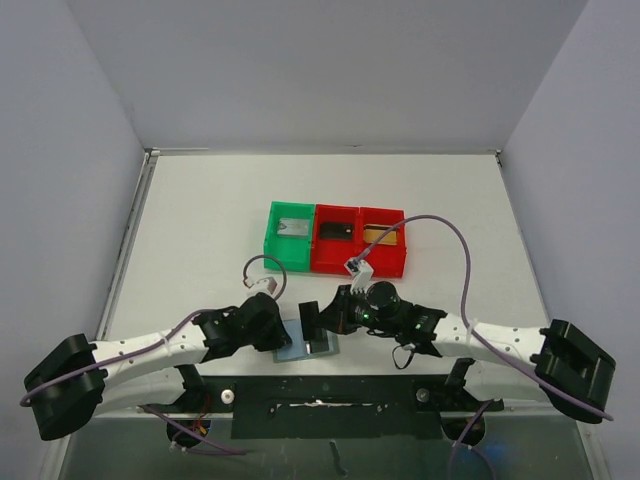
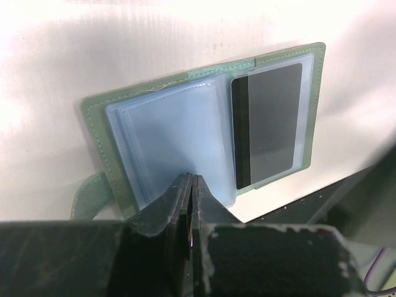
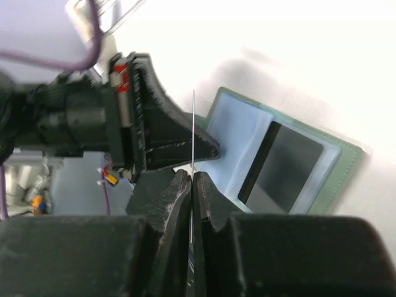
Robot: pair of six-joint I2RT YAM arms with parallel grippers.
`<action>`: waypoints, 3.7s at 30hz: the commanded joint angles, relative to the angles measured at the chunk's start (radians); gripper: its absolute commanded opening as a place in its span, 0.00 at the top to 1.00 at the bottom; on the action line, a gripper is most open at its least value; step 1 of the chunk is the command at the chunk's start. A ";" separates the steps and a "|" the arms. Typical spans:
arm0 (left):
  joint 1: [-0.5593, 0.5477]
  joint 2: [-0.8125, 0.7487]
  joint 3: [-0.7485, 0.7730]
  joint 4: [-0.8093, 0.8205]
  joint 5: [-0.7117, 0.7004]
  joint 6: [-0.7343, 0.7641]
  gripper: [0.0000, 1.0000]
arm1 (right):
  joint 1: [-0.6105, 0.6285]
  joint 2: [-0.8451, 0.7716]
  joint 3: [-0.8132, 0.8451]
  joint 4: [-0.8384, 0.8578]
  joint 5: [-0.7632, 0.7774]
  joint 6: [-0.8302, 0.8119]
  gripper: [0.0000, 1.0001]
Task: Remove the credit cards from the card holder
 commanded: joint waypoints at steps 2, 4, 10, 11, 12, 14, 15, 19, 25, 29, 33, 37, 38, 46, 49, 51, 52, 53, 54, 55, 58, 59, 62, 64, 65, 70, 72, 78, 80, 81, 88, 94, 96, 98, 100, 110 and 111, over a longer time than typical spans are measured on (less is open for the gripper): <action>0.000 -0.057 0.057 -0.050 -0.055 0.033 0.95 | 0.163 -0.175 -0.005 -0.034 0.360 -0.315 1.00; 0.000 -0.087 0.076 -0.078 -0.076 0.042 0.89 | 0.204 -0.227 -0.025 -0.027 0.435 -0.428 1.00; 0.043 -0.183 0.168 -0.212 -0.126 0.139 0.46 | 0.227 -0.275 0.083 -0.273 0.645 -0.745 1.00; 0.074 -0.194 0.186 -0.231 -0.122 0.168 0.41 | 0.227 -0.275 0.107 -0.299 0.687 -0.789 1.00; 0.125 -0.200 0.206 -0.251 -0.109 0.203 0.38 | 0.220 -0.278 0.126 -0.309 0.743 -0.839 1.00; 0.220 -0.213 0.241 -0.280 -0.046 0.281 0.35 | 0.185 -0.283 0.159 -0.316 0.774 -0.928 1.00; 0.268 -0.217 0.250 -0.286 -0.011 0.307 0.34 | 0.152 -0.282 0.173 -0.327 0.762 -0.965 1.00; 0.445 -0.233 0.305 -0.342 0.064 0.424 0.29 | 0.053 -0.234 0.274 -0.428 0.739 -1.050 1.00; 0.536 -0.287 0.333 -0.284 0.113 0.526 0.23 | -0.026 -0.176 0.344 -0.381 0.686 -1.136 1.00; 0.543 -0.348 0.293 -0.232 0.038 0.552 0.23 | -0.110 -0.136 0.384 -0.330 0.557 -1.121 1.00; 0.546 -0.368 0.291 -0.227 0.023 0.558 0.23 | -0.203 -0.065 0.429 -0.311 0.414 -1.120 1.00; 0.556 -0.375 0.299 -0.243 -0.009 0.555 0.22 | -0.256 0.009 0.466 -0.280 0.293 -1.151 1.00; 0.563 -0.380 0.297 -0.241 -0.009 0.555 0.22 | -0.258 0.029 0.473 -0.260 0.270 -1.176 1.00; 0.593 -0.409 0.280 -0.211 0.044 0.560 0.22 | -0.270 0.194 0.552 -0.267 0.219 -1.512 1.00; 0.594 -0.402 0.279 -0.213 0.041 0.561 0.22 | -0.295 0.274 0.619 -0.311 0.168 -1.573 1.00; 0.595 -0.396 0.280 -0.219 0.033 0.561 0.22 | -0.305 0.313 0.646 -0.318 0.126 -1.631 1.00; 0.596 -0.393 0.281 -0.221 0.031 0.561 0.22 | -0.311 0.329 0.652 -0.310 0.102 -1.654 1.00; 0.596 -0.390 0.280 -0.221 0.032 0.561 0.22 | -0.317 0.346 0.656 -0.299 0.085 -1.672 1.00; 0.596 -0.388 0.280 -0.222 0.034 0.561 0.22 | -0.324 0.368 0.668 -0.300 0.080 -1.693 1.00; 0.597 -0.385 0.281 -0.222 0.036 0.561 0.22 | -0.333 0.389 0.688 -0.322 0.072 -1.707 1.00; 0.599 -0.380 0.281 -0.224 0.034 0.560 0.22 | -0.347 0.463 0.769 -0.422 0.044 -1.728 1.00; 0.599 -0.379 0.281 -0.225 0.034 0.560 0.22 | -0.349 0.481 0.793 -0.451 0.042 -1.738 1.00; 0.599 -0.382 0.280 -0.225 0.032 0.560 0.22 | -0.353 0.512 0.817 -0.488 0.044 -1.761 1.00; 0.601 -0.383 0.280 -0.224 0.032 0.560 0.22 | -0.355 0.523 0.808 -0.485 0.054 -1.775 1.00; 0.601 -0.384 0.279 -0.223 0.032 0.560 0.22 | -0.356 0.527 0.806 -0.487 0.055 -1.777 1.00; 0.602 -0.379 0.279 -0.222 0.037 0.560 0.22 | -0.356 0.503 0.783 -0.481 0.015 -1.785 1.00; 0.604 -0.375 0.279 -0.222 0.041 0.561 0.22 | -0.356 0.492 0.777 -0.481 0.007 -1.799 1.00; 0.612 -0.372 0.280 -0.222 0.040 0.561 0.22 | -0.371 0.491 0.775 -0.504 0.011 -1.829 1.00; 0.615 -0.372 0.280 -0.223 0.042 0.561 0.22 | -0.375 0.498 0.782 -0.519 0.014 -1.843 1.00; 0.615 -0.373 0.279 -0.222 0.042 0.561 0.22 | -0.375 0.500 0.782 -0.520 0.017 -1.847 1.00; 0.615 -0.363 0.279 -0.215 0.063 0.563 0.22 | -0.379 0.552 0.812 -0.538 0.052 -1.870 1.00; 0.615 -0.351 0.279 -0.220 0.061 0.563 0.22 | -0.377 0.642 0.902 -0.538 0.135 -1.847 0.97; 0.616 -0.350 0.279 -0.221 0.057 0.561 0.22 | -0.374 0.669 0.925 -0.520 0.159 -1.833 0.96; 0.616 -0.353 0.279 -0.223 0.053 0.560 0.22 | -0.372 0.691 0.948 -0.523 0.164 -1.835 0.95; 0.616 -0.353 0.279 -0.225 0.050 0.560 0.22 | -0.368 0.714 0.960 -0.523 0.179 -1.847 0.94; 0.616 -0.353 0.279 -0.223 0.058 0.558 0.22 | -0.355 0.795 0.981 -0.493 0.239 -1.867 0.90; 0.616 -0.352 0.279 -0.223 0.060 0.558 0.22 | -0.351 0.804 0.985 -0.497 0.247 -1.874 0.90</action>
